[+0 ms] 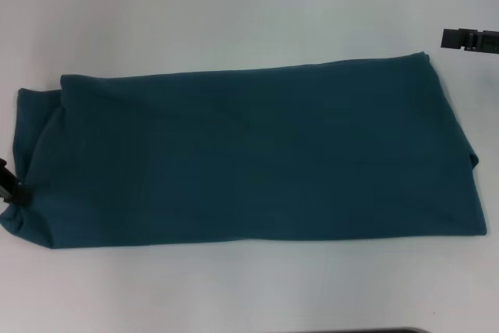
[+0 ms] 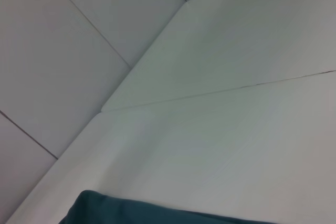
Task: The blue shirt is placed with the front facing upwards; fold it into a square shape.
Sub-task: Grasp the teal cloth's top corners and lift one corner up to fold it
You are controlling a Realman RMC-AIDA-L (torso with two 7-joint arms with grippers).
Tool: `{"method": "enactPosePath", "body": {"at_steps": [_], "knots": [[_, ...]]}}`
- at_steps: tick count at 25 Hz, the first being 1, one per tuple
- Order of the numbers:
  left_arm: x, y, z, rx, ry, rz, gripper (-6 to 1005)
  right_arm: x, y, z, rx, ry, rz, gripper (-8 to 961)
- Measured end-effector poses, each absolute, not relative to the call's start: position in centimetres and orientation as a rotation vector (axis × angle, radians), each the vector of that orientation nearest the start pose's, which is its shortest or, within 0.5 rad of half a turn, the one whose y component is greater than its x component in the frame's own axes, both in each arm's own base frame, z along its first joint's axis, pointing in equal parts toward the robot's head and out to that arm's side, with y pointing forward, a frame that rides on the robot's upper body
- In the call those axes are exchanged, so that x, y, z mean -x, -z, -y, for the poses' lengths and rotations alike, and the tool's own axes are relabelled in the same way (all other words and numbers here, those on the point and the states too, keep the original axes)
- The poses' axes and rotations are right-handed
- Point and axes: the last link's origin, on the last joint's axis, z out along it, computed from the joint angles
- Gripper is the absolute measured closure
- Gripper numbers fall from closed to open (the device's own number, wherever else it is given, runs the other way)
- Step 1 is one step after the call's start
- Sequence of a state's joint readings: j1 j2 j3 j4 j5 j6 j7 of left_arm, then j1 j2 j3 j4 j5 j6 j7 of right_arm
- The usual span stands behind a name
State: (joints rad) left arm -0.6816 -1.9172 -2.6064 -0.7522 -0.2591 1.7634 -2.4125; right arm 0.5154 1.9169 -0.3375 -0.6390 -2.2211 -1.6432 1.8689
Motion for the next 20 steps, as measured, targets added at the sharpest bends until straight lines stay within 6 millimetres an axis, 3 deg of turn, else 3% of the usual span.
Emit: {"method": "enactPosePath", "body": {"at_steps": [8,20], "knots": [[33.2,-8.9,-31.9,2.226,-0.353,1.932,969,-32.2,-8.5,-33.0,2.349,-0.722,-1.353,188],[34.5,-12.0,-31.7,2.154,-0.283,1.933,969,-31.5,-8.1,-33.7,2.361,-0.728,-1.335,189]]}}
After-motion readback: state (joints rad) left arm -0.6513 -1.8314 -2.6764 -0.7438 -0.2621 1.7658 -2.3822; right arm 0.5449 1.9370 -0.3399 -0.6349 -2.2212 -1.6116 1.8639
